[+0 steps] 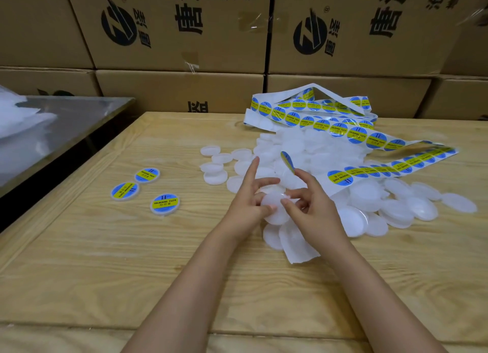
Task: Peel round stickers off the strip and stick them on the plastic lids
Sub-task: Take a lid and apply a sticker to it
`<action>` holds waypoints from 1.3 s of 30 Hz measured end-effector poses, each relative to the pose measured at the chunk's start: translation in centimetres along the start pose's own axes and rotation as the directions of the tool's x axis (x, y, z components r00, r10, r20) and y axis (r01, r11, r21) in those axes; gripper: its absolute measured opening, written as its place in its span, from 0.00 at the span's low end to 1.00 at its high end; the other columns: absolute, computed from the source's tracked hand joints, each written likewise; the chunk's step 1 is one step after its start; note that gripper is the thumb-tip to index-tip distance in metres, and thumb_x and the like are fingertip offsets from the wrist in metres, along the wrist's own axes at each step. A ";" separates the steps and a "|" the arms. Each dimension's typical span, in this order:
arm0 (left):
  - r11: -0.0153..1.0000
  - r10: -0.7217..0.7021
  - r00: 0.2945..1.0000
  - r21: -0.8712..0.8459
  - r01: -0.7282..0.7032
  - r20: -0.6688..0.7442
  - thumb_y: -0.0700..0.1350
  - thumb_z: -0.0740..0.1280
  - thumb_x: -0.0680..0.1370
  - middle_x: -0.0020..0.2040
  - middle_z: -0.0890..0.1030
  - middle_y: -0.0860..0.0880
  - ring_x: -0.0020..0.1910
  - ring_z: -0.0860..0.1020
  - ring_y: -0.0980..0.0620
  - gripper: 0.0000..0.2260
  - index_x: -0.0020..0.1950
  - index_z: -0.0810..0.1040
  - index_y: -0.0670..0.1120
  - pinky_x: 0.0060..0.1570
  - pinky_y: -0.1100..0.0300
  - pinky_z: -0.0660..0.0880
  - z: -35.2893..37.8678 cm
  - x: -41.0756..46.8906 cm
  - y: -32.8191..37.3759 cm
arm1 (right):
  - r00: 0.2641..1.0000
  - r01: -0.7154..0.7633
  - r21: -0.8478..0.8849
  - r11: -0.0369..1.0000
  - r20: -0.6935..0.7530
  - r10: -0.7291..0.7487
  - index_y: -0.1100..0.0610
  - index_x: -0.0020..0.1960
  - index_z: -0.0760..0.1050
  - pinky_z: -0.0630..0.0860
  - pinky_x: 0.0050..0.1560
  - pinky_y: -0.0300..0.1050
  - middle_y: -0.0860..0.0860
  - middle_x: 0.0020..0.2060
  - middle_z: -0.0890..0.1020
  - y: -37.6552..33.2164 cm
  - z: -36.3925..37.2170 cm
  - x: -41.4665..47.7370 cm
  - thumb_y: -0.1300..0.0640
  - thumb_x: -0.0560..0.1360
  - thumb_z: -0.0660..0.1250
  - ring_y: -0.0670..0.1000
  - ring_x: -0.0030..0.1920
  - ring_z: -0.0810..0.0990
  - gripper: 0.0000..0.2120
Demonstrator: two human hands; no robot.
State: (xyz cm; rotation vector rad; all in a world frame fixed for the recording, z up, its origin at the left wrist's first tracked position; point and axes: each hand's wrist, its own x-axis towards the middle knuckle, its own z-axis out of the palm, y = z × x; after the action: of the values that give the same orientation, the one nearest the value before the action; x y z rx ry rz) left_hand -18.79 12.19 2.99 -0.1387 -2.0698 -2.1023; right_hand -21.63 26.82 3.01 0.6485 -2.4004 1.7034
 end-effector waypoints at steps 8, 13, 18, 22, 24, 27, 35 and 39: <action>0.958 -0.166 0.986 -0.241 0.158 -0.016 0.32 0.64 0.76 0.55 0.80 0.37 0.46 0.81 0.47 0.18 0.65 0.72 0.36 0.52 0.54 0.78 0.2 -0.2 0.1 | 0.996 -0.068 0.247 0.967 -0.041 0.080 0.36 0.64 0.58 0.79 0.39 0.45 0.47 0.36 0.78 -0.3 0.0 0.1 0.64 0.74 0.68 0.51 0.33 0.83 0.32; 0.979 -0.091 0.994 -0.191 0.077 -0.065 0.36 0.65 0.78 0.45 0.84 0.45 0.44 0.83 0.51 0.09 0.57 0.78 0.42 0.44 0.60 0.79 0.7 0.0 -0.3 | 0.992 -0.070 0.182 0.981 -0.088 0.088 0.37 0.65 0.58 0.77 0.44 0.45 0.50 0.38 0.80 -0.5 0.1 0.1 0.59 0.73 0.69 0.47 0.37 0.82 0.30; 0.981 -0.101 0.992 -0.172 0.088 -0.072 0.39 0.66 0.77 0.40 0.85 0.45 0.38 0.83 0.48 0.06 0.51 0.81 0.46 0.37 0.61 0.79 0.3 -0.1 -0.1 | 0.984 -0.094 0.199 0.975 -0.132 0.122 0.46 0.69 0.61 0.75 0.44 0.39 0.48 0.40 0.81 -0.6 -0.3 0.3 0.60 0.74 0.68 0.47 0.38 0.79 0.28; 0.958 -0.161 0.986 -0.247 0.147 -0.038 0.42 0.63 0.79 0.43 0.85 0.45 0.42 0.84 0.47 0.07 0.52 0.80 0.45 0.37 0.62 0.79 0.4 -0.2 0.1 | 0.984 -0.114 0.235 0.965 -0.106 0.142 0.48 0.69 0.61 0.71 0.33 0.31 0.47 0.37 0.80 -0.5 -0.8 0.5 0.62 0.75 0.67 0.42 0.31 0.78 0.28; 0.938 -0.196 0.980 -0.296 0.180 -0.026 0.42 0.62 0.80 0.45 0.85 0.44 0.44 0.84 0.47 0.08 0.53 0.80 0.44 0.38 0.61 0.80 0.4 -0.1 0.0 | 0.986 -0.104 0.227 0.968 -0.103 0.130 0.47 0.69 0.61 0.71 0.33 0.31 0.45 0.36 0.80 -0.5 -0.8 0.5 0.62 0.74 0.68 0.42 0.31 0.78 0.28; 0.920 -0.226 0.973 -0.340 0.197 -0.046 0.42 0.62 0.80 0.43 0.85 0.44 0.42 0.84 0.48 0.08 0.52 0.80 0.42 0.37 0.61 0.80 0.4 -0.1 0.1 | 0.988 -0.083 0.235 0.969 -0.111 0.112 0.42 0.66 0.62 0.71 0.34 0.31 0.43 0.36 0.82 -0.6 -0.8 0.3 0.59 0.74 0.68 0.43 0.30 0.78 0.26; 0.929 -0.236 0.963 -0.321 0.186 -0.126 0.43 0.64 0.78 0.36 0.84 0.45 0.33 0.82 0.51 0.08 0.44 0.80 0.40 0.32 0.62 0.79 0.4 0.1 0.1 | 0.917 -0.096 0.399 0.912 -0.322 0.237 0.47 0.39 0.79 0.67 0.36 0.42 0.44 0.28 0.73 -1.4 -2.0 0.8 0.55 0.73 0.70 0.47 0.32 0.69 0.05; 0.931 -0.231 0.965 -0.316 0.181 -0.127 0.43 0.65 0.78 0.36 0.84 0.45 0.33 0.82 0.52 0.09 0.43 0.80 0.40 0.32 0.63 0.78 0.5 0.1 0.1 | 0.932 -0.236 0.457 0.858 -0.142 0.332 0.53 0.37 0.80 0.67 0.35 0.37 0.47 0.31 0.77 -1.7 -2.5 0.8 0.57 0.73 0.69 0.46 0.34 0.71 0.07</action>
State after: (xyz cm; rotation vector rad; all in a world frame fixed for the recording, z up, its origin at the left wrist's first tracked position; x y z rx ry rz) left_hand -18.92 12.70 3.09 0.2131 -1.7254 -2.4541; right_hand -22.00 28.47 5.63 0.1262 -2.0559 2.3296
